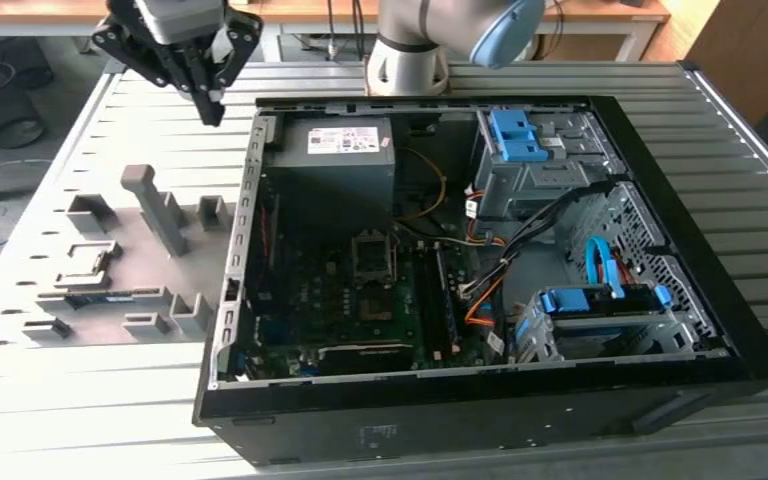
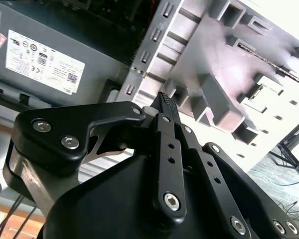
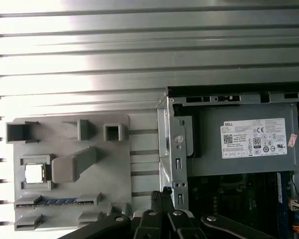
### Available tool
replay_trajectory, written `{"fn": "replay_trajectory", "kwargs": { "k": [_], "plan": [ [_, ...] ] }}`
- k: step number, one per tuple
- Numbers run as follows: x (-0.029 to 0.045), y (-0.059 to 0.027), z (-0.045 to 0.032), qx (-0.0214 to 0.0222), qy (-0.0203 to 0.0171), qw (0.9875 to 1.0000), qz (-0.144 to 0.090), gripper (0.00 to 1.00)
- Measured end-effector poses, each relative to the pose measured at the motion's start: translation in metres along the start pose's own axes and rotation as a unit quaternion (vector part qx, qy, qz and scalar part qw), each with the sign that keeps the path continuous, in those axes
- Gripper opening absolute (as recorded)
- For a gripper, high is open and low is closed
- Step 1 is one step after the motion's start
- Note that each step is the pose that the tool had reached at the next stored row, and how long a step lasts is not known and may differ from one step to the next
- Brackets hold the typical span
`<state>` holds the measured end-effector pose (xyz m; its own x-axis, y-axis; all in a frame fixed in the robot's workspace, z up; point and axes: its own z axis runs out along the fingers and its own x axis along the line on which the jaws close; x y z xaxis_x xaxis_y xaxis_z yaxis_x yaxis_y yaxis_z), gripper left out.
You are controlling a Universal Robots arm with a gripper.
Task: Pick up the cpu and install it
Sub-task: 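Reach for the cpu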
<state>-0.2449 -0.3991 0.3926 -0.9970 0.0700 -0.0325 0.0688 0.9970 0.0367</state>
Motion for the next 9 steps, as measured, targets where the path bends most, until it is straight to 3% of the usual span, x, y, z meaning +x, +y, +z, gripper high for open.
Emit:
{"fn": "replay_trajectory", "kwargs": {
  "k": [9],
  "plan": [
    [0.0407,-0.0028,-0.0007,0.0018,-0.0002,1.0000,0.000,0.10]
  ]
}}
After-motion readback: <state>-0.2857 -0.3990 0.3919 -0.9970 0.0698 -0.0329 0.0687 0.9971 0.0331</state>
